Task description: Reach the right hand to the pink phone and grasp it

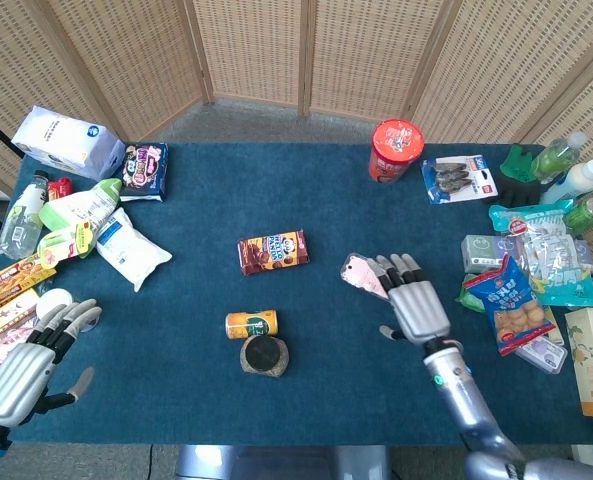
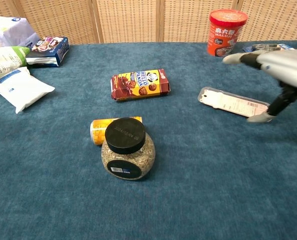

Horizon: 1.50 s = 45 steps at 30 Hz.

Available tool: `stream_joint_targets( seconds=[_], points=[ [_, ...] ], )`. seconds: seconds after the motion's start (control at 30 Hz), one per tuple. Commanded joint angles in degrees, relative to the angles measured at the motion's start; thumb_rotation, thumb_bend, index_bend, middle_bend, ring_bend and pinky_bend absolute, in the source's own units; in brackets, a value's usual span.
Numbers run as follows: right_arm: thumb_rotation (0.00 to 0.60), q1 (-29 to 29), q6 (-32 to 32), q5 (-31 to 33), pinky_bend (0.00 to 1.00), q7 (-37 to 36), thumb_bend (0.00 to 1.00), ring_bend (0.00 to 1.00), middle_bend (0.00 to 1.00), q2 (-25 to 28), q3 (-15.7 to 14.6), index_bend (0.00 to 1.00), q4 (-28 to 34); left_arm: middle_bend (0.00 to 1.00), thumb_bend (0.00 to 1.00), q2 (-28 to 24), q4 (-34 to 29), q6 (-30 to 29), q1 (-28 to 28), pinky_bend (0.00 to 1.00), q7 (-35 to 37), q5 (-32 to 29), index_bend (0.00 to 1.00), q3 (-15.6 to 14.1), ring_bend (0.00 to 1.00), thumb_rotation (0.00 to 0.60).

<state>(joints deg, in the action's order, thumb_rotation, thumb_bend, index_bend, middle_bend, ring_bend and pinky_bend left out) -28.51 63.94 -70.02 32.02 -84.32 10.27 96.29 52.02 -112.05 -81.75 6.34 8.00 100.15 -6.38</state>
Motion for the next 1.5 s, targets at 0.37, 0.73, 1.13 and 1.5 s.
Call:
stream_joint_targets(
  seconds=[0.37,0.73,1.13,1.5],
  points=[
    [0.6,-7.7,-6.7,2.71,0.01,-0.26,0.02,0.0,0.0,-7.64,1.12,0.0,-14.96,0.0,0.5,-0.4,0.5,-1.1,-0.93,0.0,0.33,-0.43,0.0,-0.43,0.0,0.6],
    [0.6,-9.17,-9.23,1.69,0.01,-4.01,0.02,0.0,0.0,-7.77,-0.47,0.0,-22.71,0.0,0.5,-0.68,-0.03,-1.79,-1.6,0.0,-0.43,-0.38,0.0,-0.67,0.0,0.6],
    [0.6,-11.3,-11.41,1.44,0.01,-5.76,0.02,0.0,0.0,-6.85,-0.23,0.0,-28.32,0.0,0.5,-1.06,-1.17,-2.34,-2.19,0.0,-1.84,-0.15,0.0,-0.78,0.0,0.6],
    [0.6,-11.85,-11.96,5.43,0.06,-1.7,0.03,0.0,0.0,-3.52,0.33,0.0,-24.02,0.0,0.5,-1.11,-0.39,-3.64,-3.21,0.0,-1.2,1.21,0.0,-1.45,0.0,0.6]
  ],
)
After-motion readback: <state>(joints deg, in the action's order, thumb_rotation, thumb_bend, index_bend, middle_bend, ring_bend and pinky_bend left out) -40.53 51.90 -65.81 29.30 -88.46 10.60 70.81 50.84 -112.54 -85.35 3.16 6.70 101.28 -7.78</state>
